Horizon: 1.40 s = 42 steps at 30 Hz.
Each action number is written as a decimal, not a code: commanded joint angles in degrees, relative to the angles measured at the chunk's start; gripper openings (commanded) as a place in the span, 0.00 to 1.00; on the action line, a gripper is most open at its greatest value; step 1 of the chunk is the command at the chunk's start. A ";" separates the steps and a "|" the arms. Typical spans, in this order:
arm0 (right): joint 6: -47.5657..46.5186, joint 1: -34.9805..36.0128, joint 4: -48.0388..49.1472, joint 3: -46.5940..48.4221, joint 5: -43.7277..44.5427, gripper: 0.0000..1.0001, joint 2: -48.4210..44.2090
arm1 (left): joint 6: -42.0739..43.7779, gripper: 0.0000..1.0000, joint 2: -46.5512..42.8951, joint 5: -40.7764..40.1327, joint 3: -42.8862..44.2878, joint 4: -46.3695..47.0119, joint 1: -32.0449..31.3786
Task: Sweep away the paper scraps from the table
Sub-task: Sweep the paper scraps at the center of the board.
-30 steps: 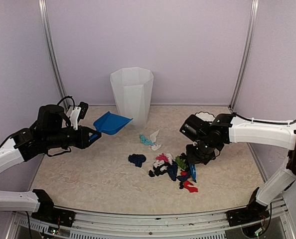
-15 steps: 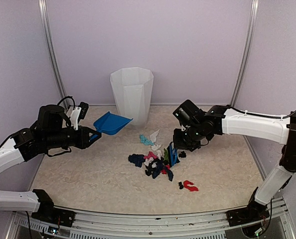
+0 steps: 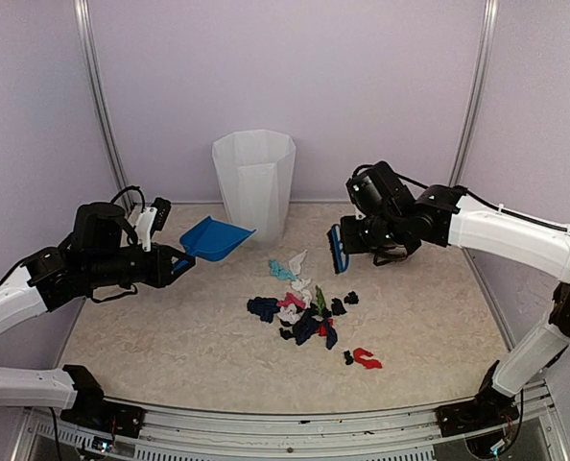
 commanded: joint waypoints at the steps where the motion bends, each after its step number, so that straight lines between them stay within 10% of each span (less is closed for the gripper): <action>1: -20.59 -0.42 16.32 -3.54 2.91 0.00 -2.33 | 0.23 0.00 0.35 -1.60 -0.52 -0.03 0.16; 24: -83.00 -2.01 47.23 -13.22 -4.20 0.00 15.16 | 0.43 0.00 0.16 -3.08 -0.52 -0.35 1.01; 42: -90.07 -2.52 43.78 -1.83 -14.69 0.00 30.69 | 0.48 0.00 -0.13 -4.74 -0.52 -0.79 0.78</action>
